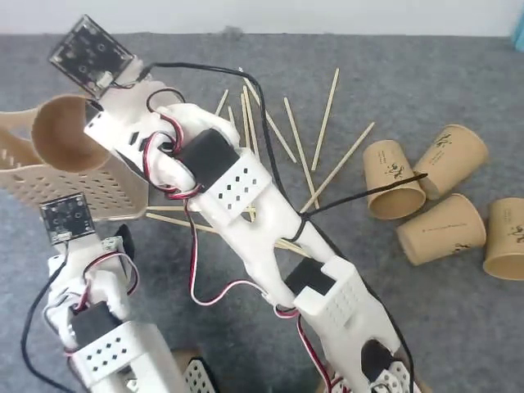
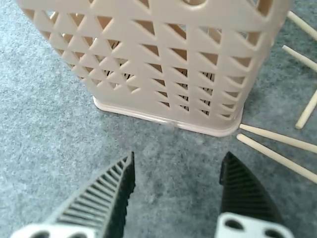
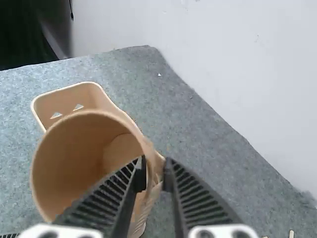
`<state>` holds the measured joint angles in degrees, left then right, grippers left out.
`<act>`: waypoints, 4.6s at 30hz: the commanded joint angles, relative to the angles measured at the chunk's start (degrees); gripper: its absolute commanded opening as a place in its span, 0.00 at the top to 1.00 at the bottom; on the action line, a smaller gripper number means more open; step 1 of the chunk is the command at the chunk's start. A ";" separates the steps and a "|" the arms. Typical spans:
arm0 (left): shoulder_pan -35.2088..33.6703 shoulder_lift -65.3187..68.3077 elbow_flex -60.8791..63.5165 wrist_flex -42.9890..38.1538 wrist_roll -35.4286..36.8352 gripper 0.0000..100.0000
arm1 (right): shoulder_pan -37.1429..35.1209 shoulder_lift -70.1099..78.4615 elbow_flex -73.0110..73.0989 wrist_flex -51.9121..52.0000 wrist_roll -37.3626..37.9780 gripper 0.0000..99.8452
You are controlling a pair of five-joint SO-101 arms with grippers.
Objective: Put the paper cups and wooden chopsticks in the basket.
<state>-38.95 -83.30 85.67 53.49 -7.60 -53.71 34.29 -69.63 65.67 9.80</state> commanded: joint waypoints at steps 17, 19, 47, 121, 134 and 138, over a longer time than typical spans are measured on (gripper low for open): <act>2.29 0.53 -1.45 -1.76 0.62 0.73 | 2.86 -24.92 -7.47 28.53 -2.02 0.86; 2.29 0.53 -1.45 -1.76 0.62 0.73 | 4.97 -28.53 -7.47 35.56 -2.02 0.86; 2.29 0.53 -1.01 -1.49 0.26 0.73 | 64.84 -86.99 85.89 23.16 12.04 0.97; 2.29 0.53 -0.84 -2.90 0.53 0.98 | 61.85 -68.44 85.71 34.59 11.08 0.87; 2.29 0.53 -0.84 -2.81 0.35 0.98 | 65.63 -67.74 102.33 14.90 11.43 0.87; 2.29 0.53 -0.84 -2.81 0.35 0.98 | 65.45 -67.74 109.10 8.57 11.34 0.87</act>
<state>-37.01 -83.30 85.67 52.26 -7.60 11.08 -33.85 36.84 79.03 20.44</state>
